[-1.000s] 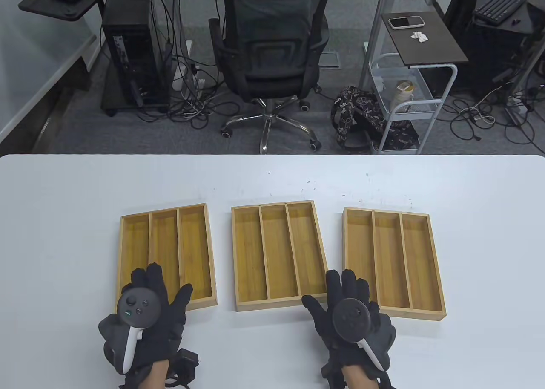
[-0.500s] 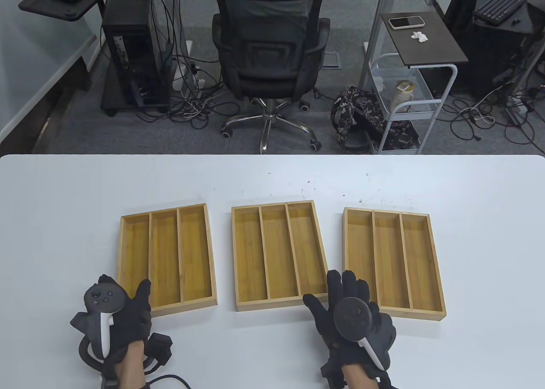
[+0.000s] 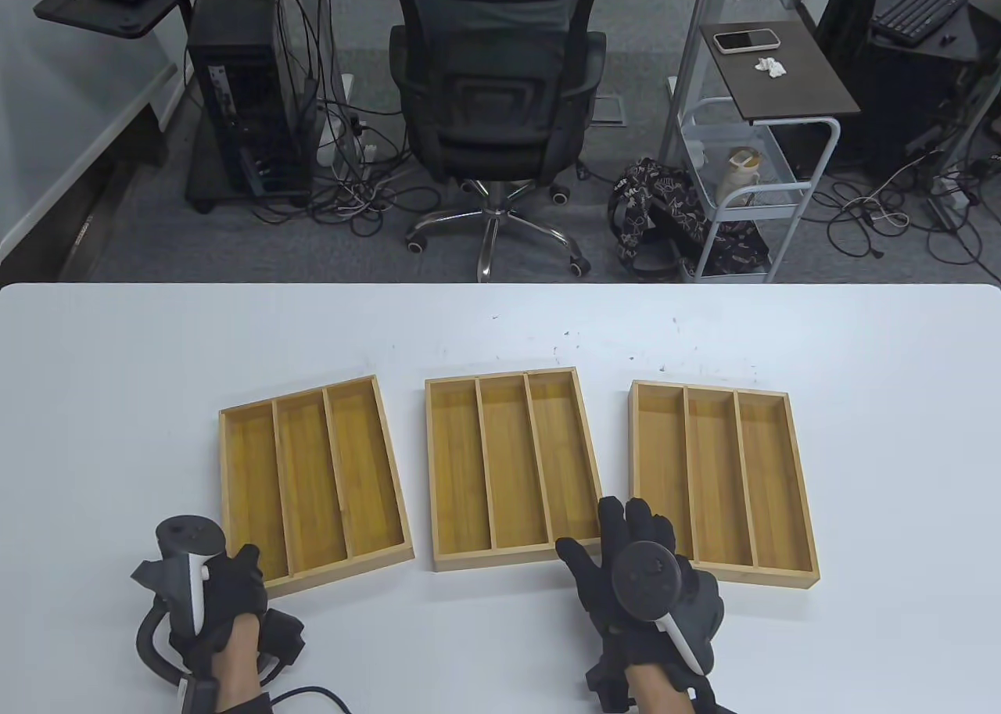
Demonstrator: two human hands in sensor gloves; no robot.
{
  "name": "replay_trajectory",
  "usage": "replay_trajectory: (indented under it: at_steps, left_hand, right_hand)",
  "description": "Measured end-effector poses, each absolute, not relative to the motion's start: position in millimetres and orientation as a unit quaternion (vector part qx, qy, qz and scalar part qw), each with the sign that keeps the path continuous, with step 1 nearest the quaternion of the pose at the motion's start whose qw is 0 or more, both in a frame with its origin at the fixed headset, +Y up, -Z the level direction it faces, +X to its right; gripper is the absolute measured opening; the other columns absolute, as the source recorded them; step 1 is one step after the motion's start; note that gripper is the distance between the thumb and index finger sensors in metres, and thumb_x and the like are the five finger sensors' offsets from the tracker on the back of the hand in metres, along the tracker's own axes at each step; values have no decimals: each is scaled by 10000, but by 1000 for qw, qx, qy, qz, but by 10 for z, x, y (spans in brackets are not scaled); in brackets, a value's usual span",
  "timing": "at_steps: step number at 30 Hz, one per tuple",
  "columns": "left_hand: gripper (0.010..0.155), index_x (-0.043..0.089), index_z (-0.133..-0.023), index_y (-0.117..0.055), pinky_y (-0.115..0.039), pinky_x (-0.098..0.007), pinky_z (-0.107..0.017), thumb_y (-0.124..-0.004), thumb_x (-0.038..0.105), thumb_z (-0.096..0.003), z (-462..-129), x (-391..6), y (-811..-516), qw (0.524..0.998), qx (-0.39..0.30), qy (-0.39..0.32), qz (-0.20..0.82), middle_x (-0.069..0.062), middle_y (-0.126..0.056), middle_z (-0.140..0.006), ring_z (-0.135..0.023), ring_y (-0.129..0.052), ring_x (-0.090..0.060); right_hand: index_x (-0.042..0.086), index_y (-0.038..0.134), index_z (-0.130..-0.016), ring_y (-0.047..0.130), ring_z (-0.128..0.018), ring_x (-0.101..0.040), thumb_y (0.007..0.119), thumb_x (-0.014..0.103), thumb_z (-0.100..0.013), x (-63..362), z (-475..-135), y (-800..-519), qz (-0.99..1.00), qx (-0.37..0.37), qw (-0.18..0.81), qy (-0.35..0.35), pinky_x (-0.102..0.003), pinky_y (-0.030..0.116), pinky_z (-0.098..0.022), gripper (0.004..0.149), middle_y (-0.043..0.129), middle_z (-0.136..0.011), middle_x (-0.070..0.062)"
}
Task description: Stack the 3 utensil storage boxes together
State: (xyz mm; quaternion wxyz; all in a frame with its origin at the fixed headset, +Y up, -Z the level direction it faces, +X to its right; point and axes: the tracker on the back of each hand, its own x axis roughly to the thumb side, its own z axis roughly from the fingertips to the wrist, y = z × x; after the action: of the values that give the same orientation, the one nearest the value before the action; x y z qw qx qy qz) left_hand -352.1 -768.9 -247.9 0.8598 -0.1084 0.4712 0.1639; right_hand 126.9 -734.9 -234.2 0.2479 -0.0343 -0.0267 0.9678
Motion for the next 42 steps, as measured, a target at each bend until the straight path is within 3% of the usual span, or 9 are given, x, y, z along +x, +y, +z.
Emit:
replay_trajectory:
  at_steps: [6,13,16,23,25,30,35,38,42]
  left_hand:
    - [444,406,-891,-787,-960,-235,-311,-749,653,-525,-2478,-3588,-7706,884,-108,429,153,126,-894,-699,-434,-1022,-11]
    - [446,321,-885,-789,-957,-241,-287,-779,616,-551,-2422,-3636,-7717,860,-101,418,276,77,-886,-692,-399,-1037,-42]
    - [445,304,-882,-798,-954,-243,-280,-784,607,-555,-2414,-3586,-7619,859,-88,393,317,63,-889,-684,-389,-1036,-47]
    - [446,292,-863,-820,-956,-247,-255,-797,601,-543,-2347,-3173,-7185,908,1,315,275,51,-908,-659,-358,-1044,-54]
    - [400,298,-855,-828,-960,-239,-243,-868,518,-524,-2315,-2984,-7065,925,26,287,247,56,-919,-650,-345,-1052,-50]
    - [410,286,-852,-837,-955,-211,-186,-852,537,-528,-2224,-2514,-6886,950,62,236,197,52,-931,-639,-315,-1064,-58]
    - [411,286,-861,-827,-954,-220,-197,-853,529,-532,-2157,-2155,-6813,966,68,186,166,48,-921,-651,-327,-1059,-65]
    - [402,286,-864,-823,-955,-224,-205,-853,521,-540,-2156,-2026,-6818,971,61,167,159,47,-916,-658,-335,-1057,-65]
    - [405,282,-864,-823,-957,-227,-205,-857,518,-537,-2129,-1889,-6806,976,70,148,142,43,-915,-657,-335,-1058,-67]
  right_hand:
    - [156,507,-1129,475,-1006,-612,651,644,-547,1205,-2315,-7318,969,-22,244,-32,-850,466,-607,773,458,-1195,-324]
    - [151,511,-1126,494,-998,-611,651,635,-548,1141,-2303,-7301,968,-9,247,-31,-833,500,-611,767,445,-1192,-332]
    - [142,512,-1124,526,-991,-599,650,629,-549,1132,-2299,-7285,964,-1,265,-29,-809,535,-619,766,451,-1185,-341]
    - [120,522,-1110,686,-924,-540,630,651,-540,1074,-2212,-7144,947,32,308,-82,-729,673,-597,786,563,-1138,-342]
    - [80,529,-1098,739,-879,-528,624,675,-531,1046,-2179,-7104,942,42,321,-88,-702,715,-575,827,606,-1108,-351]
    - [19,537,-1066,857,-744,-486,613,720,-514,1000,-2130,-7059,937,41,335,-90,-634,805,-505,896,710,-1019,-357]
    - [-5,601,-1014,958,-516,-374,615,737,-513,1025,-2151,-7117,938,-4,342,-59,-519,888,-360,896,830,-894,-314]
    - [7,638,-974,963,-396,-301,648,686,-536,1047,-2189,-7186,937,-42,347,-32,-461,896,-277,809,879,-796,-262]
    - [29,686,-924,958,-289,-228,761,503,-560,1046,-2246,-7248,947,-69,314,-22,-405,896,-194,602,927,-690,-196]
